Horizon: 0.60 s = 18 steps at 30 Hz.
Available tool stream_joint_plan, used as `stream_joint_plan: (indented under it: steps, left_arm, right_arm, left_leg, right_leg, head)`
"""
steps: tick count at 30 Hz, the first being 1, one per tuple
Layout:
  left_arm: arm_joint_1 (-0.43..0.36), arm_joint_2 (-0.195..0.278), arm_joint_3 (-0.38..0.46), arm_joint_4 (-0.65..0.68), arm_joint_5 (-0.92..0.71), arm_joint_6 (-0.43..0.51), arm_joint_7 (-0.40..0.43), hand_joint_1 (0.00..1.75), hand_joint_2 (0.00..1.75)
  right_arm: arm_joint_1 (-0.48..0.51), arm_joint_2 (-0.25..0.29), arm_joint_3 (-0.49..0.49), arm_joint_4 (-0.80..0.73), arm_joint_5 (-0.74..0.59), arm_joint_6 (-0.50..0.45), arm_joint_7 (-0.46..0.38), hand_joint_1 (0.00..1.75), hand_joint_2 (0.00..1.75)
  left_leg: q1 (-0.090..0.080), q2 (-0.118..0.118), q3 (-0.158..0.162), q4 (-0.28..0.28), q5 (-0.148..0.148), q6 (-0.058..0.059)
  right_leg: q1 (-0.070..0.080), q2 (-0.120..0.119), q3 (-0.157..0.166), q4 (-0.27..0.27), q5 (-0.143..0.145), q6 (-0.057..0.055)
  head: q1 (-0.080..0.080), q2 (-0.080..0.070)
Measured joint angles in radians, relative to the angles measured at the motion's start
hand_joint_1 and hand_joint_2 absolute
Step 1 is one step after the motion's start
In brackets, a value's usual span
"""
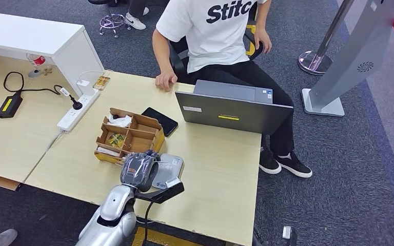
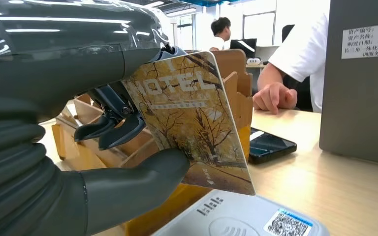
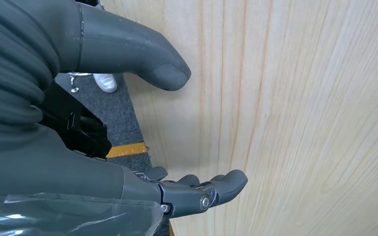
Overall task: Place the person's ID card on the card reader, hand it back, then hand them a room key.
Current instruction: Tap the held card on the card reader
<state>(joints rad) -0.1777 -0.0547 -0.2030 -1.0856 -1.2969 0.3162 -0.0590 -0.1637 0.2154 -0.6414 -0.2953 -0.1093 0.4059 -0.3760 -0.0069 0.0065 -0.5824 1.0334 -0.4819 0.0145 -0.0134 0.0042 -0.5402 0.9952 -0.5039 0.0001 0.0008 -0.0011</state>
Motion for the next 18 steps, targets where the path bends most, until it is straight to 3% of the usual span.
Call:
stream_joint_plan:
  steps: [18]
  left_arm:
    - [-0.007,-0.005,0.009,0.065,0.003,0.03,-0.018,1.75,1.75]
  right_arm:
    - [0.0,0.0,0.02,0.0,-0.01,0.0,0.007,0.0,1.75]
  left_leg:
    - [0.0,0.0,0.0,0.0,0.0,0.0]
  right_leg:
    - [0.0,0.0,0.0,0.0,0.0,0.0]
  head:
    - [0.0,0.0]
